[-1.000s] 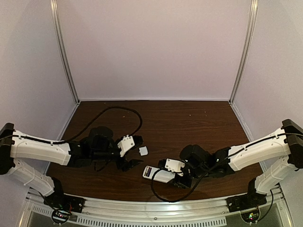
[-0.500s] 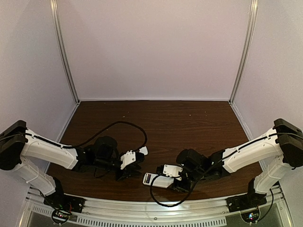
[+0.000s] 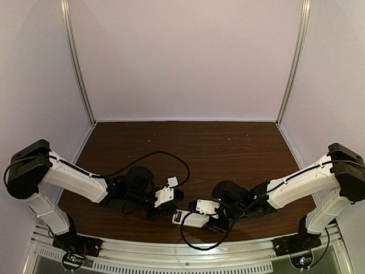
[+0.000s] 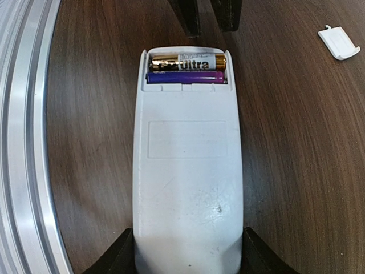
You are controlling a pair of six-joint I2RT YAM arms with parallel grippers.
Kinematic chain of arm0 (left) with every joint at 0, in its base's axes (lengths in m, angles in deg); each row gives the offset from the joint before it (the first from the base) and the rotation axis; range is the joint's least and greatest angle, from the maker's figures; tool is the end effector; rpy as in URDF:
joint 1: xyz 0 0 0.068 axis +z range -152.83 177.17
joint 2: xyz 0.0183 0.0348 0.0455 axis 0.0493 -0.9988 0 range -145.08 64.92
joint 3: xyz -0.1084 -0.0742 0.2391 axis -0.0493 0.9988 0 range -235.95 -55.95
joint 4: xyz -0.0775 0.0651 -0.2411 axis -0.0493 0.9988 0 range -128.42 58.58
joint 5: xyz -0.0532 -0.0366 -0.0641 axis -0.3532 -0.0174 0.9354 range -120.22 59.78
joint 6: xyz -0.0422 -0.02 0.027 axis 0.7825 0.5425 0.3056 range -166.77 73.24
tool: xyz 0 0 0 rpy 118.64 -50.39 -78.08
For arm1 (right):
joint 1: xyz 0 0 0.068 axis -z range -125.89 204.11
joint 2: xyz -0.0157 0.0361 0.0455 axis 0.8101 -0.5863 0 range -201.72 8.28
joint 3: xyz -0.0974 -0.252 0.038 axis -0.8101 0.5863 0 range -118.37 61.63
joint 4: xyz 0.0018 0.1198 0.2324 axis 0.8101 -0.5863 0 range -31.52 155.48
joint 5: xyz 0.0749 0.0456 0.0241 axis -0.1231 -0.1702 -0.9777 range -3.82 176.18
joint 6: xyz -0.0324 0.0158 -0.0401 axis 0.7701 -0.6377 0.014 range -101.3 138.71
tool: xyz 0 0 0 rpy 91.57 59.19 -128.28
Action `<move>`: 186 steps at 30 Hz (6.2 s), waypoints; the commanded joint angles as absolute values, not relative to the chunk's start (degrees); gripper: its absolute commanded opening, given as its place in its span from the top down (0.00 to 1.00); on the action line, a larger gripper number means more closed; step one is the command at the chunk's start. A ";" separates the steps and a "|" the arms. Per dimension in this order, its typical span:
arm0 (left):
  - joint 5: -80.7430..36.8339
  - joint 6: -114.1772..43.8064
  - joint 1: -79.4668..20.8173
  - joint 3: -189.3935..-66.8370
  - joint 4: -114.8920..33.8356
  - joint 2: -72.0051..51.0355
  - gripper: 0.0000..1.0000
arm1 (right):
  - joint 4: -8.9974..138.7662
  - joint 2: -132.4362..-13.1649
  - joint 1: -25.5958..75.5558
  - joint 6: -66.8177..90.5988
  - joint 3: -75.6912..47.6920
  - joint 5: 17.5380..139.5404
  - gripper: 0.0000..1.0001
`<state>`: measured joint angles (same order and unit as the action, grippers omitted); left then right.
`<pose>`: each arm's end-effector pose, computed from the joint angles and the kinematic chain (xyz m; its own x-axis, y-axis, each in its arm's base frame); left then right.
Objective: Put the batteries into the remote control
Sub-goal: Press the battery in the battery compartment, then pick up the battery cover from the center of the board, then pass from the left arm to the right
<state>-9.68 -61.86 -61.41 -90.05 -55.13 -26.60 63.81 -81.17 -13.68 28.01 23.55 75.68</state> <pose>0.1410 -0.2548 0.1332 -0.0840 0.6055 -0.7914 0.9940 0.1072 -0.0235 0.1011 0.2643 0.1365 -0.1441 -0.7737 -0.6170 -0.9880 0.1470 0.0464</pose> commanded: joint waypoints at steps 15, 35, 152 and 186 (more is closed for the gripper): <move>-10.81 -64.77 -62.15 -94.61 -53.68 -31.99 0.90 | 65.29 -82.40 -14.07 28.17 24.16 75.63 1.00; -13.76 -67.33 -62.23 -96.86 -41.62 -37.07 0.96 | 65.29 -82.71 -14.02 28.20 24.34 76.32 1.00; -25.37 -29.40 -55.83 -128.42 -20.43 -37.53 1.00 | 69.75 -42.46 -12.76 20.70 32.51 99.80 0.00; 34.40 -28.14 -57.32 -111.70 -42.58 -10.90 1.00 | 67.14 -46.56 -16.67 37.03 18.88 67.80 0.39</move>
